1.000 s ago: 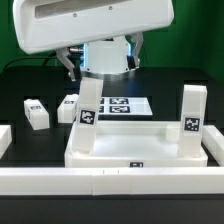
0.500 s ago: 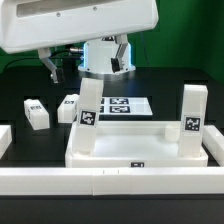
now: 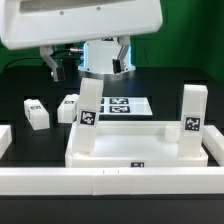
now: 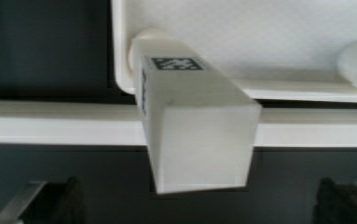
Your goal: Assemble desk
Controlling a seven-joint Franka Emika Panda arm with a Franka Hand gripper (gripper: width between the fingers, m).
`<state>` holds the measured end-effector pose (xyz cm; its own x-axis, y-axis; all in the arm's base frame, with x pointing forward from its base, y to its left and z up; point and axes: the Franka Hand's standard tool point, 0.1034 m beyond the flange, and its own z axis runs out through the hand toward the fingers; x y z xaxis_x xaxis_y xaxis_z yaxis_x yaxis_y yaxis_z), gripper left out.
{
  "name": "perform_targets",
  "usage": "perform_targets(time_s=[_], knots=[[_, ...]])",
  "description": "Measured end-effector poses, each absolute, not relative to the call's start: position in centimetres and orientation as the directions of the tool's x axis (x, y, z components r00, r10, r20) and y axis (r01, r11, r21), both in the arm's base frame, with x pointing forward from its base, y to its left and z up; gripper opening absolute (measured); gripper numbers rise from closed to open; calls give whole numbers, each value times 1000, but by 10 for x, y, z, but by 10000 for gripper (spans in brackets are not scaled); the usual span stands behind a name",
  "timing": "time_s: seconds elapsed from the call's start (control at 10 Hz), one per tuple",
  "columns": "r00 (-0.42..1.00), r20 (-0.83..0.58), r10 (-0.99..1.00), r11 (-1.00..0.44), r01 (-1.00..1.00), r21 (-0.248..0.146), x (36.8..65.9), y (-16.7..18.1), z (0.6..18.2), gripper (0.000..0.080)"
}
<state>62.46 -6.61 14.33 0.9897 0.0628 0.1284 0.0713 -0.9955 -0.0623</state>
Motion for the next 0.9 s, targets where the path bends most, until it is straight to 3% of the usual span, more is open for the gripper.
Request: perform_targets(time_s=[0.5,0.8,0.9], knots=[[988,126,86,-993,95,-69,617,-74,121,649],[987,120,109,-991,118,-68,614,-74,118,622],[987,119,110,-991,119,-68,614,-74,118,443]])
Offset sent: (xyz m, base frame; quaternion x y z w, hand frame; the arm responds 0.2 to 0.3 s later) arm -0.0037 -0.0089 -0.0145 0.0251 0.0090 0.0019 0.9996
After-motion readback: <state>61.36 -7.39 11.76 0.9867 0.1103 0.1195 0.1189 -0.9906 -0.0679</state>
